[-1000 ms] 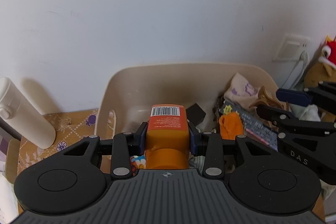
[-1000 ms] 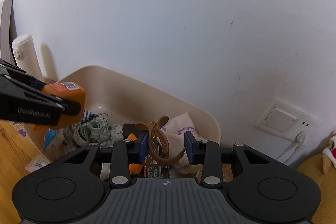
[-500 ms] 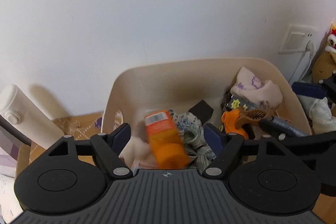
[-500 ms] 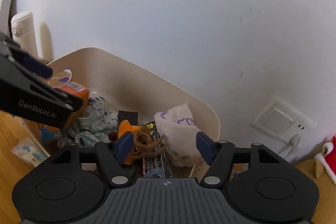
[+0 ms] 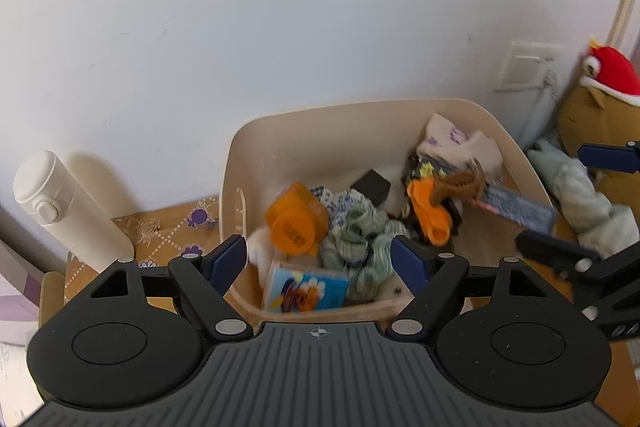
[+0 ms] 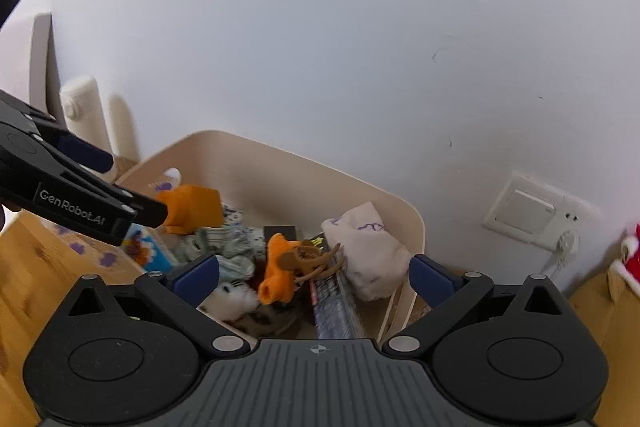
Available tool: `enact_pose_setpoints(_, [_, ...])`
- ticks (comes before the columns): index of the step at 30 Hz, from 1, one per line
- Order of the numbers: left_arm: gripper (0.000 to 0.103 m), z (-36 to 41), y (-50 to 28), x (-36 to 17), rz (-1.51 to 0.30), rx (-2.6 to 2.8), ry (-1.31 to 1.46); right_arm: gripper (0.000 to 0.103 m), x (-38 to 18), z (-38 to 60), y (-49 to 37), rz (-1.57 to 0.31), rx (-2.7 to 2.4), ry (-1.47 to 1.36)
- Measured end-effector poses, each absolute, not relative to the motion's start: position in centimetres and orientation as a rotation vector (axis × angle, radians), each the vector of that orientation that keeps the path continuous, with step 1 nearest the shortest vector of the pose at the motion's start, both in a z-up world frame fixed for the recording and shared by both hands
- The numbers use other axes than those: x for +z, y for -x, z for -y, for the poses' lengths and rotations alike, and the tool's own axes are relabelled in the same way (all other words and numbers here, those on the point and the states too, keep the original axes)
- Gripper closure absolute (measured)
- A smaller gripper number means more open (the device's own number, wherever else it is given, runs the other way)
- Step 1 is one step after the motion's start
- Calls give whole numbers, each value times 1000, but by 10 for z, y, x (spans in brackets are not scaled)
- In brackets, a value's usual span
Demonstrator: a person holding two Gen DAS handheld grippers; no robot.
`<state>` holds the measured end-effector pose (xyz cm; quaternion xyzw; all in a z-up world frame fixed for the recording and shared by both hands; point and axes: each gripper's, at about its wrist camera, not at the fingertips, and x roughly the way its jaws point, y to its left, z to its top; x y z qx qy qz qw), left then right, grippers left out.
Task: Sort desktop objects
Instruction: 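Move both grippers back toward the packaged bread and beige cloth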
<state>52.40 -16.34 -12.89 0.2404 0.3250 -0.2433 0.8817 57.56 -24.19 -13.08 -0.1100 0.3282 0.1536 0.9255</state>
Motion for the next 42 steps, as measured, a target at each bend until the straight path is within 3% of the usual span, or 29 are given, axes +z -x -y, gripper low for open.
enact_pose_setpoints(7, [21, 133, -519, -151, -723, -559, -612, 0, -135, 246, -539, -698, 362, 141])
enact_pose_setpoints(17, [21, 124, -525, -212, -795, -636, -791, 0, -186, 227, -527, -843, 397, 117])
enact_pose_setpoints(28, [21, 137, -550, -257, -837, -709, -780, 0, -246, 204, -539, -996, 381, 170])
enact_pose_setpoints(42, [22, 149, -568, -283, -893, -711, -700, 0, -271, 187, -559, -1034, 342, 155])
